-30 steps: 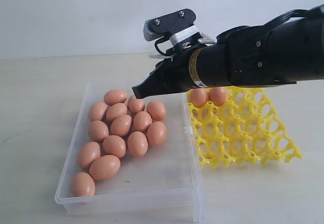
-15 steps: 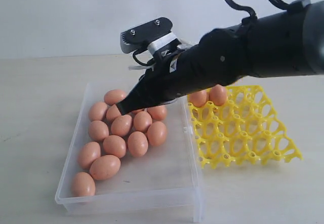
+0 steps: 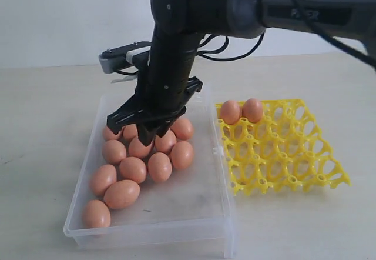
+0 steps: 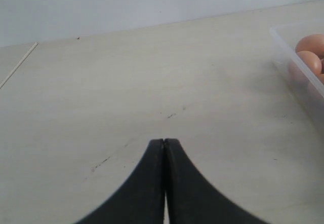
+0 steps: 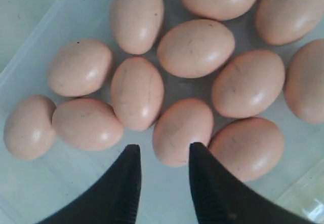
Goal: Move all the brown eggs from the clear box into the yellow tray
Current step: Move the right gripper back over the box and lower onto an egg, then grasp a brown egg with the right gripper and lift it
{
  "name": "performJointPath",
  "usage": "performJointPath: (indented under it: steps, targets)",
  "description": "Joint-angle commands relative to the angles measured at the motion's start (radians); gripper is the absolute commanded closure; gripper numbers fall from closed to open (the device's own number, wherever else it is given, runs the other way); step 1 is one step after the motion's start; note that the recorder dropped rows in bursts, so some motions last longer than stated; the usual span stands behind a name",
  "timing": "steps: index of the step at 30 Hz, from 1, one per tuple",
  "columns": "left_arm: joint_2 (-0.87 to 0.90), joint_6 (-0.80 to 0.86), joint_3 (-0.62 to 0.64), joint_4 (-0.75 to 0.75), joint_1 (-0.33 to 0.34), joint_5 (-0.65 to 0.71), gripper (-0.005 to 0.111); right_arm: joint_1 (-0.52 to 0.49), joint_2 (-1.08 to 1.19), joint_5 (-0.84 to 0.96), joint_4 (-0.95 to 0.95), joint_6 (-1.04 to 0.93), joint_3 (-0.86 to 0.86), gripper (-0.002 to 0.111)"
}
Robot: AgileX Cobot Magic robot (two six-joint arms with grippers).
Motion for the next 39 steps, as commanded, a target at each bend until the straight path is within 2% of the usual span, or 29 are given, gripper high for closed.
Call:
performJointPath:
  steps: [1, 5, 10, 19, 24, 39]
  targets:
    - [-0.006, -0.005, -0.004, -0.001, 0.002, -0.006, 0.107, 0.032, 0.093, 0.055, -0.017, -0.002, -0.127, 0.063]
    - [-0.006, -0.005, -0.004, -0.001, 0.002, -0.006, 0.107, 0.077, 0.174, 0.067, -0.019, -0.002, -0.236, 0.063]
    - [-0.006, -0.005, -0.004, -0.001, 0.002, -0.006, 0.107, 0.090, 0.244, 0.067, -0.013, -0.002, -0.290, 0.063]
    - [-0.006, -0.005, -0.004, -0.001, 0.002, -0.006, 0.107, 0.090, 0.307, 0.039, -0.039, -0.010, -0.298, 0.063]
    - [-0.006, -0.005, -0.004, -0.001, 0.002, -0.006, 0.107, 0.090, 0.311, 0.039, -0.050, -0.010, -0.298, 0.052]
    - [-0.006, -0.005, -0.004, -0.001, 0.002, -0.006, 0.107, 0.090, 0.311, 0.111, -0.005, -0.003, -0.298, 0.051]
